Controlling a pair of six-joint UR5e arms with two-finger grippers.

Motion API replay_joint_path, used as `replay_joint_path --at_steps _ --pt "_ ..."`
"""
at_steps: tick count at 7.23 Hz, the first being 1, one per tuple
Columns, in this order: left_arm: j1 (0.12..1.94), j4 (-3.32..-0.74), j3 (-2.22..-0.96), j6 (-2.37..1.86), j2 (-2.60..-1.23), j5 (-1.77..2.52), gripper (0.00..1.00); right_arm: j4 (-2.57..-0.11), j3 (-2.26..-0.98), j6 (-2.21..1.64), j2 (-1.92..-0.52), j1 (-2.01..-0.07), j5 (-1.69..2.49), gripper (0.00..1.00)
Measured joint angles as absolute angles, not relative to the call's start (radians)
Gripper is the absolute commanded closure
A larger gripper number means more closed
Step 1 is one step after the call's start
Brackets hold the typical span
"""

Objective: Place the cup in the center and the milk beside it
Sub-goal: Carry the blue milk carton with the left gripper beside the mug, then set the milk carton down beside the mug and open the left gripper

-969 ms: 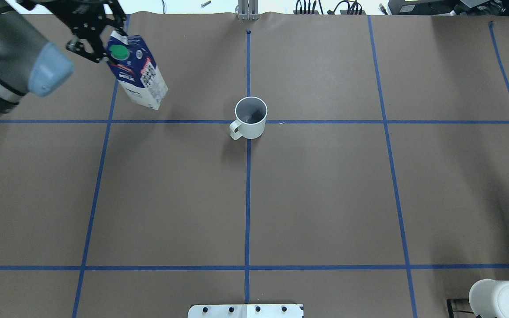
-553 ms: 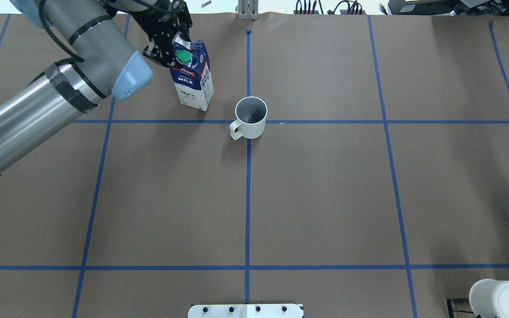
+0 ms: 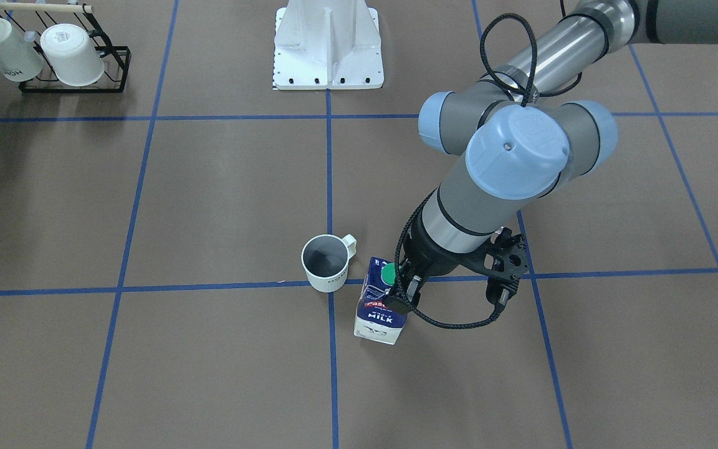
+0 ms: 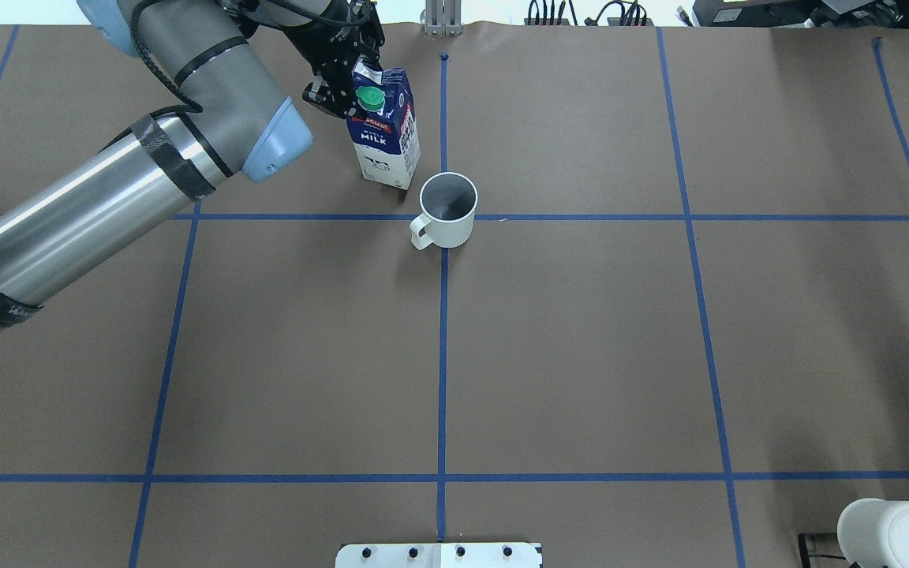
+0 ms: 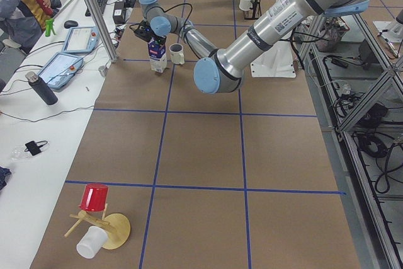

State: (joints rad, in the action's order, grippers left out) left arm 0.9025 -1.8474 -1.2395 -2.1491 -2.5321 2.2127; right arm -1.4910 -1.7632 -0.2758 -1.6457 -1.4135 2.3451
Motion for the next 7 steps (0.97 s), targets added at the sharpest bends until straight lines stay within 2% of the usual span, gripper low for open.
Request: replay_joint_path --at_steps 3,4,5,7 --pt "0.881 -1.848 -1.236 -2.149 -2.537 2.196 0.27 -1.491 -1.767 -0.276 -1.646 -1.414 2.351 0.00" --pt "0.876 -1.848 -1.236 -2.149 -2.536 2.195 0.11 -1.491 -1.767 -0.276 -1.646 -1.416 2.351 0.00" --pt "0.872 -1.847 -1.236 -2.148 -2.534 2.195 0.03 -1.491 -1.768 -0.276 -1.646 -1.418 2.352 0.00" --pt "0.872 -1.846 -1.252 -2.140 -2.529 2.194 0.03 -1.491 -1.773 -0.275 -1.645 -1.427 2.353 0.00"
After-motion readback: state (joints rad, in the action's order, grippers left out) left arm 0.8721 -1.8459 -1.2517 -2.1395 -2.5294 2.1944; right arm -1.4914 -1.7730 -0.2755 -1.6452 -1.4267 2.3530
